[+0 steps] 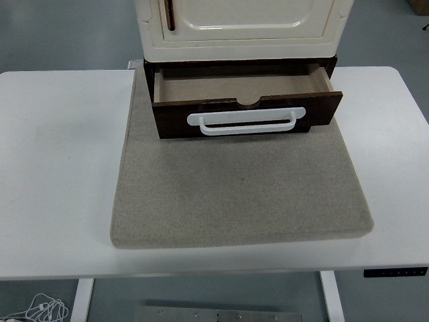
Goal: Open the drawer under the combination cabinet
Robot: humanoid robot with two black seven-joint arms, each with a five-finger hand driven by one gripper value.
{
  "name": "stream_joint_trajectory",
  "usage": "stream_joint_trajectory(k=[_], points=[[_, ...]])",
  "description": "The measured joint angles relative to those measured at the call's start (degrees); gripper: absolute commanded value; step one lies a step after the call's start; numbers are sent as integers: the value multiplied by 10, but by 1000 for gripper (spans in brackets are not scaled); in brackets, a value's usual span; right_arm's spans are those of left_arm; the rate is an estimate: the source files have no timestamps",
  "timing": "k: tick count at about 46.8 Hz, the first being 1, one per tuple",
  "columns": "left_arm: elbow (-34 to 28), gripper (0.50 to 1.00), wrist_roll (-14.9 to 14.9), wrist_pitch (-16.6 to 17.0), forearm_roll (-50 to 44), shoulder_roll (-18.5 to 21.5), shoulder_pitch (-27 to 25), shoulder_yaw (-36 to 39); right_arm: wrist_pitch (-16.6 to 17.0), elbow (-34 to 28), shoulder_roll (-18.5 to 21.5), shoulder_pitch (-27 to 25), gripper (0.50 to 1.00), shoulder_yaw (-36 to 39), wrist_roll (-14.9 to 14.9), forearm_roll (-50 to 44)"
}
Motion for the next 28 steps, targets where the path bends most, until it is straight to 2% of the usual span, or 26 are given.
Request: stream_joint_trajectory(k=[5, 14, 22, 28], points=[[71, 1000, -24, 50, 0, 0, 9, -30, 0, 0, 0, 0, 928, 0, 0, 0], [165, 1000, -70, 95, -4, -5, 20, -35, 0, 0, 0, 0, 926, 0, 0, 0], [226, 1000, -72, 181, -8, -17, 51, -34, 0, 0, 0, 0, 926, 0, 0, 0], [257, 1000, -60, 196, -9, -32, 95, -35, 0, 0, 0, 0, 926, 0, 0, 0]])
